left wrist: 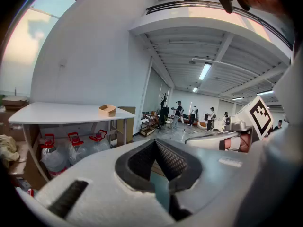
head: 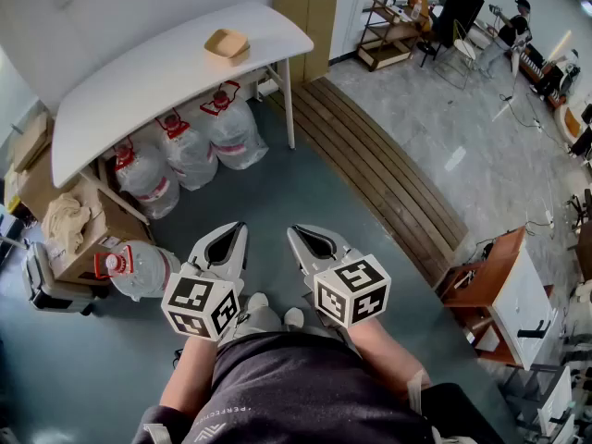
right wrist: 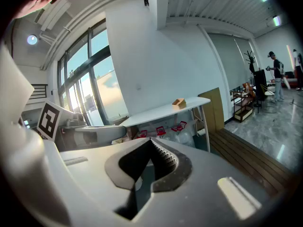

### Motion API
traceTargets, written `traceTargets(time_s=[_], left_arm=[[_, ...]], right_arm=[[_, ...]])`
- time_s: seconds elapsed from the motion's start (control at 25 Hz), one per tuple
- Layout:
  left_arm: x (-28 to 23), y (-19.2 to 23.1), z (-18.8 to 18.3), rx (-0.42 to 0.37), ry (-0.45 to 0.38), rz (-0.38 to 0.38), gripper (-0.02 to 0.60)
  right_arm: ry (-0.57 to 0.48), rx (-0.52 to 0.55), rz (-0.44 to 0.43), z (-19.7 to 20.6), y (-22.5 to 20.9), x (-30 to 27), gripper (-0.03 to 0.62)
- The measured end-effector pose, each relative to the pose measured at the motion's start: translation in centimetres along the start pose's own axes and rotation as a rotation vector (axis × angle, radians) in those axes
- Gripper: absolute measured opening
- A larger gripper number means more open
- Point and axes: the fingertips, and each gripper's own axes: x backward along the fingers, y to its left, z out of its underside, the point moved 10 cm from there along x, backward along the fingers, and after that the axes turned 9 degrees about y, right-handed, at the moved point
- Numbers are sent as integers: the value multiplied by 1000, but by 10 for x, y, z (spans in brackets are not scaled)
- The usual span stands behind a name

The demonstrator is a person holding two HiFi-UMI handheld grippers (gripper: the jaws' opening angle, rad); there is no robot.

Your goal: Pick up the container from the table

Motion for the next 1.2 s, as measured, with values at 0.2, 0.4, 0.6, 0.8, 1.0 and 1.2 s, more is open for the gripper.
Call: traceTargets(time_s=[0.2,0.4,0.6,0.8,1.0,1.2], left_arm=[[1,2,3,0,22,-7,-12],[-7,11,-2,-1,14,5,-12],[-28,31,-10,-7,12,41,-12],[-49,60,-24,11,14,48,-12],[-74,95,-38,35,18,39,-12],[-97,132,-56,33,20,37,-12]], right_arm=[[-9,-36,-15,3,0,-1,0],[-16,-63,-46,-2,-3,-10,0],[-11,-62,-40,-13,-12,-30,0],[-4,-63,-14,-36,-27,-57,0],[3,-67,-6,-62,-46,-92,0],[2,-68,-5,-86,-58,-132,0]])
